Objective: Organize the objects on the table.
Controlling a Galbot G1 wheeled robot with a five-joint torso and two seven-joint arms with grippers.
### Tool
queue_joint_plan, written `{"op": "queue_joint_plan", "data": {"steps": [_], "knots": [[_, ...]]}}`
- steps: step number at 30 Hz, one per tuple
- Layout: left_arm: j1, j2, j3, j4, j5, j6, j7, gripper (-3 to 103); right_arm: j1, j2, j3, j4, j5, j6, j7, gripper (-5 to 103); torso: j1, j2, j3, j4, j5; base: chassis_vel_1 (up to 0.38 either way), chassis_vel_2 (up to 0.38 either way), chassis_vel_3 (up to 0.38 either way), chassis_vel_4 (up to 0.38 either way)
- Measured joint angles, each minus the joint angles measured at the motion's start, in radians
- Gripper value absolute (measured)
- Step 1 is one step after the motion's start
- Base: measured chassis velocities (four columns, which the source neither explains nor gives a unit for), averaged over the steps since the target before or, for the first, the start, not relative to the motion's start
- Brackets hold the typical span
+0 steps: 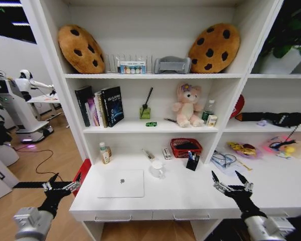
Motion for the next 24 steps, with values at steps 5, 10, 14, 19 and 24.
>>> {"op": "queue_joint_plan", "data": {"steps": [5, 10, 14, 19, 24], "knots": [[0.0, 0.0, 0.0, 0.0, 0.0, 0.0, 0.0, 100, 0.0, 0.0, 0.0, 0.0, 0.0, 0.0, 0.0, 100, 0.0, 0.0, 0.0, 0.0001, -0.0001, 0.022, -0.003, -0.031, 0.011], [0.0, 0.0, 0.0, 0.0, 0.0, 0.0, 0.0, 100, 0.0, 0.0, 0.0, 0.0, 0.0, 0.0, 0.0, 100, 0.0, 0.0, 0.0, 0.0, 0.0, 0.071, -0.068, -0.104, 0.079], [0.0, 0.0, 0.0, 0.0, 0.0, 0.0, 0.0, 100, 0.0, 0.0, 0.0, 0.0, 0.0, 0.0, 0.0, 100, 0.0, 0.0, 0.0, 0.0, 0.0, 0.149, -0.155, -0.154, 0.175], [0.0, 0.0, 0.0, 0.0, 0.0, 0.0, 0.0, 100, 0.0, 0.0, 0.0, 0.0, 0.0, 0.0, 0.0, 100, 0.0, 0.0, 0.0, 0.0001, -0.0006, 0.206, -0.22, -0.212, 0.225], [0.0, 0.0, 0.0, 0.0, 0.0, 0.0, 0.0, 100, 0.0, 0.0, 0.0, 0.0, 0.0, 0.0, 0.0, 100, 0.0, 0.0, 0.0, 0.0, 0.0001, 0.271, -0.271, -0.281, 0.276]]}}
